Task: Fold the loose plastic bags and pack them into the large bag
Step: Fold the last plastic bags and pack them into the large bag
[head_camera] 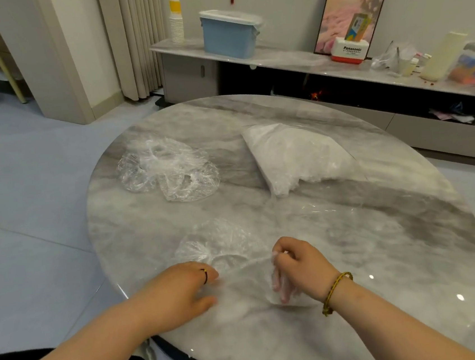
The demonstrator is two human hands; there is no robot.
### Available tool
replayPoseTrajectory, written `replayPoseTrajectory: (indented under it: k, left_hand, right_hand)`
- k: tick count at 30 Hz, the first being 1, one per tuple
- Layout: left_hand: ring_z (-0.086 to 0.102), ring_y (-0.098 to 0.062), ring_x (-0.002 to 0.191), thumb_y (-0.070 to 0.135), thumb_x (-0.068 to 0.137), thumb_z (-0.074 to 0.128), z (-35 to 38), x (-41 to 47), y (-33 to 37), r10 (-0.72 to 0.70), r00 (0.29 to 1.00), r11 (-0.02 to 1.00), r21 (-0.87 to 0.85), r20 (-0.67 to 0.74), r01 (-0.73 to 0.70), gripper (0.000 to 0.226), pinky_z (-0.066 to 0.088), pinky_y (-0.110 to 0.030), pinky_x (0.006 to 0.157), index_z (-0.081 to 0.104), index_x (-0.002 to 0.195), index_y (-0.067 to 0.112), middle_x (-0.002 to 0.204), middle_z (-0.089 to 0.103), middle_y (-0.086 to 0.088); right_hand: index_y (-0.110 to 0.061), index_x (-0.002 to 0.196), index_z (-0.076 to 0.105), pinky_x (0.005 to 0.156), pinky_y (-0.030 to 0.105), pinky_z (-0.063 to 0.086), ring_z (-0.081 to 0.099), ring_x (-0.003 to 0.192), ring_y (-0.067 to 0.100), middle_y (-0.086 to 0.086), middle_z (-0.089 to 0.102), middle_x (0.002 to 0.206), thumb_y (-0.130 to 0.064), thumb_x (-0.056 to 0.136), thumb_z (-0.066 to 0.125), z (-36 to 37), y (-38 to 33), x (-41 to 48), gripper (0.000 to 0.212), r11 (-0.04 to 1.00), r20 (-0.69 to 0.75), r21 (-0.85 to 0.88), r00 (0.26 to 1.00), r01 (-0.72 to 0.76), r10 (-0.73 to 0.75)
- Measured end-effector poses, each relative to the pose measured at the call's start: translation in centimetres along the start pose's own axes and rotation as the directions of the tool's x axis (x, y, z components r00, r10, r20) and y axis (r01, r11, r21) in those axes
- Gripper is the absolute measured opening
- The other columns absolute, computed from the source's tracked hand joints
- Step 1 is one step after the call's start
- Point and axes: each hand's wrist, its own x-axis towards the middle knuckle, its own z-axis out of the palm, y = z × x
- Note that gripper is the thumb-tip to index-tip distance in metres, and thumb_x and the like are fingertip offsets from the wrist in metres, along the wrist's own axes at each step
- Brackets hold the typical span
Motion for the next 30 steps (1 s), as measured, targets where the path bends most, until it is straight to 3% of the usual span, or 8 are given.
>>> replayPoseTrajectory:
  k: [3, 8, 11, 14, 18, 20, 24, 30]
  left_hand:
    - [0.058, 0.011, 0.077, 0.037, 0.088, 0.053, 0.0, 0.8, -0.3, -0.150, 0.982, 0.922, -0.374, -0.113, 0.098, 0.016, 0.044, -0.012, 0.078, 0.061, 0.078, 0.027, 0.080, 0.064, 0.016]
    - [0.054, -0.002, 0.040, 0.010, 0.090, 0.056, -0.9, 1.5, 0.2, -0.407, 0.909, 0.615, -0.763, -0.092, 0.198, 0.018, 0.041, -0.014, 0.040, 0.059, 0.074, 0.017, 0.051, 0.060, 0.007]
    - [0.049, -0.003, 0.056, 0.016, 0.090, 0.056, -1.0, 1.9, 0.0, -0.494, 0.839, 0.716, -0.653, -0.227, 0.245, 0.012, 0.037, -0.016, 0.047, 0.059, 0.102, 0.018, 0.069, 0.056, 0.007]
    - [0.055, -0.012, 0.073, 0.017, 0.091, 0.054, -0.6, 1.9, 0.4, -0.473, 0.779, 0.872, -0.342, -0.412, 0.349, 0.031, 0.040, -0.025, 0.066, 0.053, 0.122, 0.019, 0.096, 0.057, 0.009]
    - [0.068, -0.029, 0.081, 0.014, 0.079, 0.049, 0.4, 2.3, 0.4, -0.057, 0.675, 0.969, 0.122, -0.736, 0.215, 0.028, 0.042, -0.032, 0.080, 0.071, 0.095, 0.009, 0.098, 0.069, -0.009]
    - [0.069, -0.024, 0.088, 0.020, 0.083, 0.037, 0.9, 2.3, 1.0, 0.054, 0.748, 0.971, 0.211, -0.662, 0.116, 0.038, 0.031, -0.031, 0.091, 0.073, 0.092, 0.011, 0.099, 0.071, -0.006]
    - [0.068, -0.015, 0.095, 0.030, 0.100, 0.001, 1.8, 2.4, 2.5, 0.075, 0.916, 0.933, 0.353, -0.395, 0.076, 0.075, 0.017, -0.030, 0.103, 0.074, 0.095, 0.013, 0.099, 0.072, 0.001]
    - [0.067, -0.015, 0.097, 0.032, 0.099, -0.003, 2.5, 3.3, 1.1, -0.026, 0.976, 0.934, 0.343, -0.218, 0.102, 0.080, 0.029, -0.031, 0.092, 0.074, 0.095, 0.012, 0.103, 0.071, -0.001]
  right_hand:
    - [-0.013, 0.065, 0.043, 0.044, 0.015, 0.035, 0.046, 0.044, 0.006, -0.005, 0.050, 0.050, -0.002, 0.091, 0.038, -0.5, 0.1, 0.8, 0.029, 0.999, -0.119, -0.022, 0.993, -0.028, 0.025]
    - [-0.017, 0.071, 0.046, 0.036, 0.017, 0.035, 0.043, 0.033, 0.004, -0.004, 0.047, 0.050, -0.013, 0.095, 0.038, -0.2, 0.6, 1.6, 0.026, 0.985, -0.167, -0.075, 0.976, -0.154, 0.139]
    - [-0.017, 0.093, 0.051, 0.055, 0.024, 0.039, 0.045, 0.053, 0.011, -0.002, 0.051, 0.063, -0.023, 0.097, 0.038, 0.3, 0.9, 1.6, 0.014, 0.942, -0.225, -0.310, 0.973, -0.126, 0.056]
    - [-0.019, 0.124, 0.044, 0.071, 0.024, 0.040, 0.057, 0.089, 0.019, 0.000, 0.060, 0.107, -0.022, 0.098, 0.034, 0.9, 0.9, 1.5, 0.028, 0.807, -0.254, -0.574, 0.967, -0.135, -0.019]
    - [-0.015, 0.093, 0.070, 0.069, 0.029, 0.054, 0.069, 0.083, 0.021, 0.000, 0.069, 0.096, -0.006, 0.066, 0.047, 2.4, 1.0, 1.5, 0.036, 0.617, -0.389, -0.786, 0.747, 0.036, -0.539]
    - [-0.016, 0.088, 0.072, 0.083, 0.033, 0.051, 0.070, 0.088, 0.021, 0.002, 0.071, 0.096, -0.012, 0.067, 0.036, 3.2, 0.9, 1.4, 0.042, 0.582, -0.348, -0.807, 0.716, 0.100, -0.605]
    - [-0.017, 0.090, 0.074, 0.094, 0.035, 0.031, 0.069, 0.094, 0.017, 0.001, 0.071, 0.102, -0.022, 0.070, 0.034, 4.7, 1.1, 1.1, 0.045, 0.515, -0.197, -0.847, 0.820, 0.133, -0.537]
    - [-0.016, 0.097, 0.074, 0.093, 0.035, 0.031, 0.067, 0.099, 0.014, 0.001, 0.070, 0.108, -0.030, 0.099, 0.003, 5.0, 2.2, 1.8, 0.072, 0.504, -0.111, -0.859, 0.931, 0.086, -0.347]
